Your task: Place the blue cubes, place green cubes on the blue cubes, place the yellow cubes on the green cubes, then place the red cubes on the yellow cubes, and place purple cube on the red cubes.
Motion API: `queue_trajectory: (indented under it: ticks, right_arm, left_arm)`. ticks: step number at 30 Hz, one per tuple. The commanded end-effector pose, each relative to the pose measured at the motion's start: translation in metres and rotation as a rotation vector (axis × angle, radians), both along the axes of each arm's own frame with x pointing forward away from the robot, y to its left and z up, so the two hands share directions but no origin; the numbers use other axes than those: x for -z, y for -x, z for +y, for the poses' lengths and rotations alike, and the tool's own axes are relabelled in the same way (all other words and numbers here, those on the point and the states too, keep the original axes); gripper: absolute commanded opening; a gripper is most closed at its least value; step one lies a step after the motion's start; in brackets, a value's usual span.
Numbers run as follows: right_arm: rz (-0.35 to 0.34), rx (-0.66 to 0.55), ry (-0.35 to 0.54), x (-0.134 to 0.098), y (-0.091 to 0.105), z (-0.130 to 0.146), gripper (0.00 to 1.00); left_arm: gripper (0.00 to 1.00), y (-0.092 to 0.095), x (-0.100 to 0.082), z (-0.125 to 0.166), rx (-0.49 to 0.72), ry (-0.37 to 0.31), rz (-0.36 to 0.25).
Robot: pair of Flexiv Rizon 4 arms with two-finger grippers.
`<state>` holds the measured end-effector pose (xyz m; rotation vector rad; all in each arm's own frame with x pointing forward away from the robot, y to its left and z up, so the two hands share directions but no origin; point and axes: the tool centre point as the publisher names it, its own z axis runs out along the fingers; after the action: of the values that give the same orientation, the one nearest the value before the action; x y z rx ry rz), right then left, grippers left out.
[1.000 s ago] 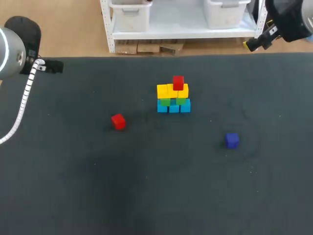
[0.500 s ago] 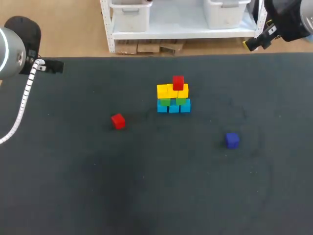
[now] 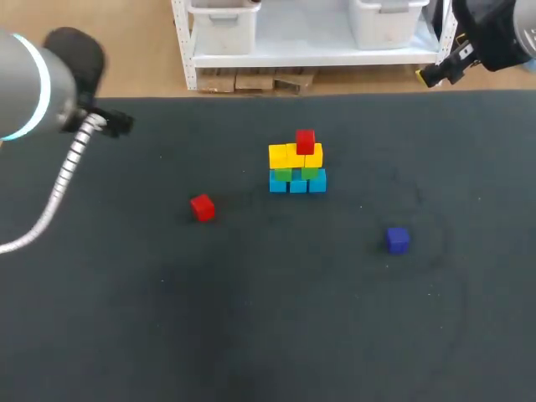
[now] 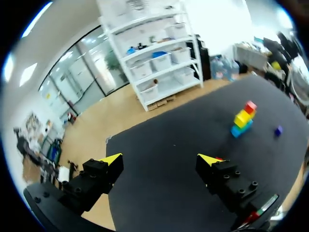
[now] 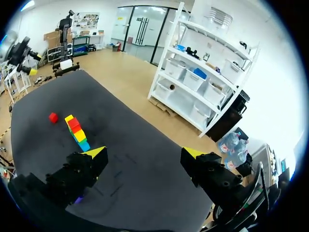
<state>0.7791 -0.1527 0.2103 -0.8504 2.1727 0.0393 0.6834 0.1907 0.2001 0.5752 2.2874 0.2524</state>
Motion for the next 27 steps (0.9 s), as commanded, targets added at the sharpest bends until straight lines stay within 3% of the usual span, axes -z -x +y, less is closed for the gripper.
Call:
queue_trajectory:
  ticks: [1, 6, 12, 21, 27]
  right_arm:
    - [-0.022, 0.018, 0.008, 0.002, 0.003, 0.001, 1.00]
    - [-0.022, 0.018, 0.008, 0.002, 0.003, 0.001, 1.00]
    - [-0.022, 0.018, 0.008, 0.002, 0.003, 0.001, 1.00]
    - [-0.022, 0.018, 0.008, 0.002, 0.003, 0.001, 1.00]
    - [-0.022, 0.018, 0.008, 0.002, 0.003, 0.001, 1.00]
  left_arm:
    - [1.00, 0.008, 0.012, -0.035, 0.231, -0.204, 0.135]
    - [1.00, 0.014, 0.036, -0.061, 0.505, -0.348, 0.277]
    - [1.00, 0.012, 0.064, -0.080, 0.805, -0.407, 0.448]
    - [1.00, 0.003, 0.117, -0.099, 0.967, -0.474, 0.651]
    - [1.00, -0.009, 0.137, -0.103, 1.041, -0.483, 0.717]
